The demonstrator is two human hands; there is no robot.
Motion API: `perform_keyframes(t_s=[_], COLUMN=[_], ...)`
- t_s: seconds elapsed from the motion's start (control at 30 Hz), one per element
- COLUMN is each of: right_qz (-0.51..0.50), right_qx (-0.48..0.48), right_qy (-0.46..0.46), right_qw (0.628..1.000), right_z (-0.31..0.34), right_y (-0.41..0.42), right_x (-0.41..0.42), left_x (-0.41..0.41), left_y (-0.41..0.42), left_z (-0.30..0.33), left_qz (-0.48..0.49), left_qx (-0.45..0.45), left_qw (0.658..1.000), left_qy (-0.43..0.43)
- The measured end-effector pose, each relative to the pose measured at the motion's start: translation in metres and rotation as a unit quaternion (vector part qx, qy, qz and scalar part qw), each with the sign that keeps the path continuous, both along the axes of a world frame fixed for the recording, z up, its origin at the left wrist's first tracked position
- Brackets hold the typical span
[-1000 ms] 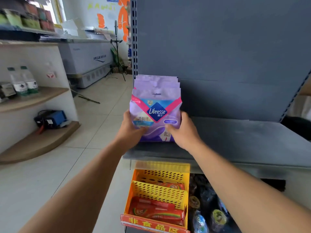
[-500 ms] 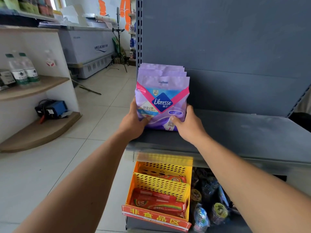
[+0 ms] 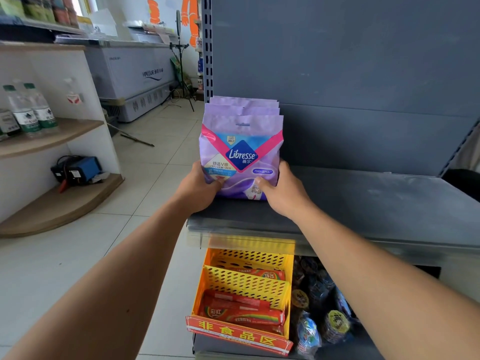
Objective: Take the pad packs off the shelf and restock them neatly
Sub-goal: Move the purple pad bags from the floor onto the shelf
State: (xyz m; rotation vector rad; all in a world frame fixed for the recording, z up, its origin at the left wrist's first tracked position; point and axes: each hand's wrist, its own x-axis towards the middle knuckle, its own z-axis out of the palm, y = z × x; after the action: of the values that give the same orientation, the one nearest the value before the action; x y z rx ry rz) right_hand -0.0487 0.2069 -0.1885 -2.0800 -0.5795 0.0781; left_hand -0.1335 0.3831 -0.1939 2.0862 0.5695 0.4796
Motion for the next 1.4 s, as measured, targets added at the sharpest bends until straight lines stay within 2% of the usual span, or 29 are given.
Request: perform_keyframes(t_s=[0.37,0.57,0.67,0.7,0.77,0.83,0.9,1.0,1.07,1.2,1.33,1.4], right_qz=[-0.007,0.001,-0.009,-0.019,-0.044,-0.059,-0.052,-0.031,-0.027,-0.049,-0.085,-0.12], right_qx=[0.009,0.003,-0.002,-0.013,-0.06,-0.123,-0.178,-0.237,-0.255,-0.289,-0.333,-0.339], right_qy=[-0.009,-0.011,-0.025,-0.044,-0.107,-0.182,-0.251,-0.33,-0.35,-0.35,-0.31,-0.28], right_qw=[1.0,1.0,1.0,0.999,0.992,0.974,0.95,0.913,0.901,0.89,0.886,0.89], right_z=[-0.005,-0.005,-0.002,0.001,0.01,0.022,0.035,0.049,0.054,0.056,0.042,0.028], right_y=[0.002,0.0,-0.003,-0.006,-0.015,-0.03,-0.052,-0.092,-0.125,-0.209,-0.312,-0.369], right_x=[0.0,0.001,-0.003,-0.005,-0.015,-0.027,-0.041,-0.059,-0.07,-0.086,-0.093,-0.096], left_x=[-0.004,-0.006,-0.015,-0.02,-0.031,-0.042,-0.051,-0.062,-0.068,-0.063,-0.045,-0.032], left_y=[0.004,0.003,-0.008,-0.012,-0.022,-0.034,-0.052,-0.093,-0.131,-0.214,-0.308,-0.358], left_z=[-0.003,-0.001,0.008,0.01,0.018,0.028,0.04,0.057,0.065,0.066,0.047,0.033], left_qz=[-0.014,-0.015,0.004,0.024,0.057,0.075,0.071,0.014,-0.041,-0.14,-0.215,-0.257], left_qx=[0.023,-0.015,-0.035,0.0,0.134,0.266,0.35,0.417,0.432,0.437,0.386,0.374], left_qw=[0.999,1.0,0.999,0.999,0.987,0.955,0.925,0.898,0.889,0.876,0.893,0.89], left_qy=[0.017,0.016,-0.011,-0.027,-0.067,-0.105,-0.129,-0.141,-0.148,-0.15,-0.089,-0.053])
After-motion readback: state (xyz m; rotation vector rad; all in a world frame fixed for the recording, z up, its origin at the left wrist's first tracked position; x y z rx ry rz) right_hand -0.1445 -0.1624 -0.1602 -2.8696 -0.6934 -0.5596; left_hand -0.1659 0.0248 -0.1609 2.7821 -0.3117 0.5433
